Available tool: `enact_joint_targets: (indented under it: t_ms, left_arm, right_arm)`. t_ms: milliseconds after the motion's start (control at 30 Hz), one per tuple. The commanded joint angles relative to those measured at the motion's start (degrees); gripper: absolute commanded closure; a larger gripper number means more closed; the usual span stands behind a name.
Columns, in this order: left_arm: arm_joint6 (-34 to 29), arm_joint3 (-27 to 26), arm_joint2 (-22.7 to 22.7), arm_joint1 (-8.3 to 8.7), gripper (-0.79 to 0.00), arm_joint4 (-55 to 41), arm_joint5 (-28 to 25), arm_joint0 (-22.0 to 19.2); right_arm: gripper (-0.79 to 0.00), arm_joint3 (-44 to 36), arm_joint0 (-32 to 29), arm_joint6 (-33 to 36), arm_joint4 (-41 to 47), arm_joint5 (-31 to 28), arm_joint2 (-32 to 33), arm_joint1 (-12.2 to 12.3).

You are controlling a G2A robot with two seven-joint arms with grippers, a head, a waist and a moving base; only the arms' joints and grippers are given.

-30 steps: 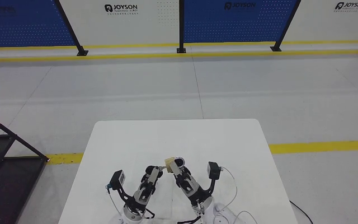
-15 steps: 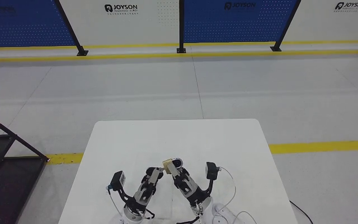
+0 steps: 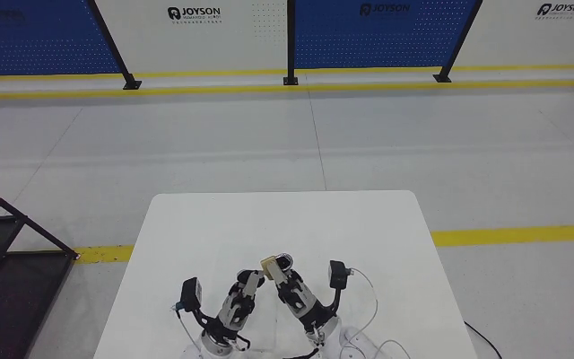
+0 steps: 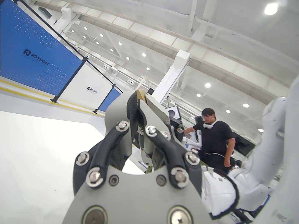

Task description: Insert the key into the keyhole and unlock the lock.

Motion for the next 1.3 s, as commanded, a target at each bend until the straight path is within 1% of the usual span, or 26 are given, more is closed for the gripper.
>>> enact_joint_targets:
  t_ms: [0, 267, 533, 767, 967, 1100, 1200, 1233, 1267]
  left_arm:
    - [2.34, 0.31, 0.17, -0.11, 0.0, 1.84, 0.42, -0.19]
    - [8.73, 0.92, 0.83, -0.41, 0.0, 7.99, 5.96, -0.4]
    - [11.36, 1.94, 1.91, -0.44, 0.0, 9.89, 8.6, -1.29]
    - [15.46, 3.45, 2.32, -0.4, 0.0, 14.63, 12.7, -2.21]
    - [17.98, 4.64, 3.04, -0.35, 0.0, 17.06, 15.21, -2.97]
    - [20.53, 5.64, 3.09, -0.29, 0.0, 20.04, 18.63, -3.44]
    - [21.4, 6.41, 3.62, -0.35, 0.0, 19.83, 18.9, -3.77]
    - [21.54, 6.56, 3.8, -0.37, -0.182, 19.68, 18.87, -3.86]
    - [21.43, 6.64, 4.01, -0.39, -0.237, 19.32, 18.66, -3.91]
  right_arm:
    - [0.0, -0.02, -0.07, -0.02, 0.11, 0.05, 0.04, -0.02]
    - [0.0, -0.13, -0.23, -0.16, 0.12, 0.29, 0.2, -0.1]
    - [0.0, -0.17, -0.3, 0.22, -0.12, 0.31, 0.35, -0.13]
    - [0.0, -0.2, -0.39, 0.24, -0.07, 0.23, 0.47, -0.18]
    - [0.0, -0.24, -0.46, 0.41, 0.03, 0.33, 0.55, -0.21]
    - [0.0, -0.25, -0.47, 0.47, 0.03, 0.34, 0.58, -0.24]
    - [0.0, -0.26, -0.48, 0.5, -0.13, 0.43, 0.6, -0.27]
    - [0.0, -0.28, -0.49, 0.51, -0.17, 0.46, 0.6, -0.27]
    - [0.0, -0.28, -0.51, 0.5, -0.19, 0.46, 0.6, -0.28]
